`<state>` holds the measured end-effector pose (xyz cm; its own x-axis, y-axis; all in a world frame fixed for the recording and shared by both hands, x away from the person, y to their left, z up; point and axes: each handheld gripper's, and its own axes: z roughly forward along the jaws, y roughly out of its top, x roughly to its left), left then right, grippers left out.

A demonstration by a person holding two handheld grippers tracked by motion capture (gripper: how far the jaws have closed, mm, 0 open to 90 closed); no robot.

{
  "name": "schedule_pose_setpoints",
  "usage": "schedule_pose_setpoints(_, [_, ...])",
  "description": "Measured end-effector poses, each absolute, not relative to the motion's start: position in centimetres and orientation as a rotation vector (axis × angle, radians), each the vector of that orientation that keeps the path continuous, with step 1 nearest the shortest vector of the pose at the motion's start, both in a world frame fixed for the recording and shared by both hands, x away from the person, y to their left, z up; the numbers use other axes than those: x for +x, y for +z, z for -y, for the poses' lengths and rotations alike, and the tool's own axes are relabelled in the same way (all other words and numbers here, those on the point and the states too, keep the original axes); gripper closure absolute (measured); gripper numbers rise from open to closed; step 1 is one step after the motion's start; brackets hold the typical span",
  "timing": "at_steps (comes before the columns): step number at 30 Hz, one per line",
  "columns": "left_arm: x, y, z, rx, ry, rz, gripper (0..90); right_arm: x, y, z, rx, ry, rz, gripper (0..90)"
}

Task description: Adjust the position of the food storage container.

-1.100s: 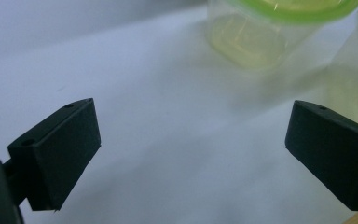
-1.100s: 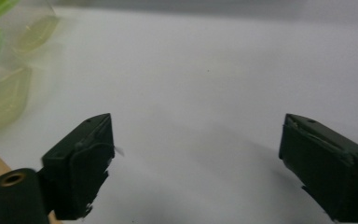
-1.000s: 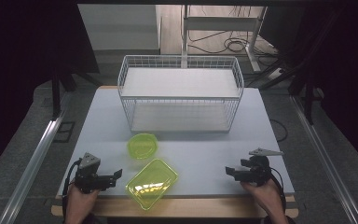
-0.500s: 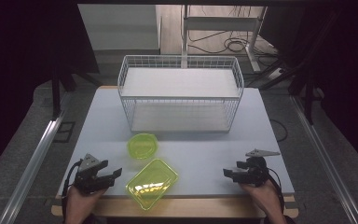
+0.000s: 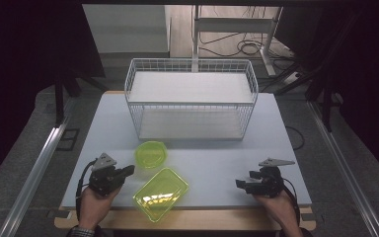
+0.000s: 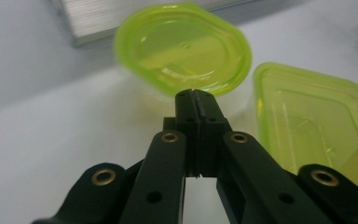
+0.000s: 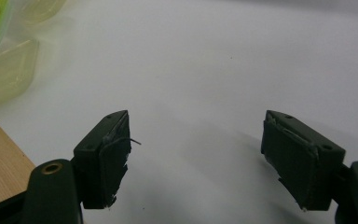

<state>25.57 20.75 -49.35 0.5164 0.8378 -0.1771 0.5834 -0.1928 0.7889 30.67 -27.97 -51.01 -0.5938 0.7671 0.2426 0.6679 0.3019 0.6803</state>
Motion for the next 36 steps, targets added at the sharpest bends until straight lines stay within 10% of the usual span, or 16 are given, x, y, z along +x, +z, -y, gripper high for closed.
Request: schedule_pose_setpoints(36, [35.5, -48.5, -11.8, 2.134, 0.308, -1.045, 89.9, 30.8, -51.4, 27.9, 1.359, 1.157, -2.444, 24.6])
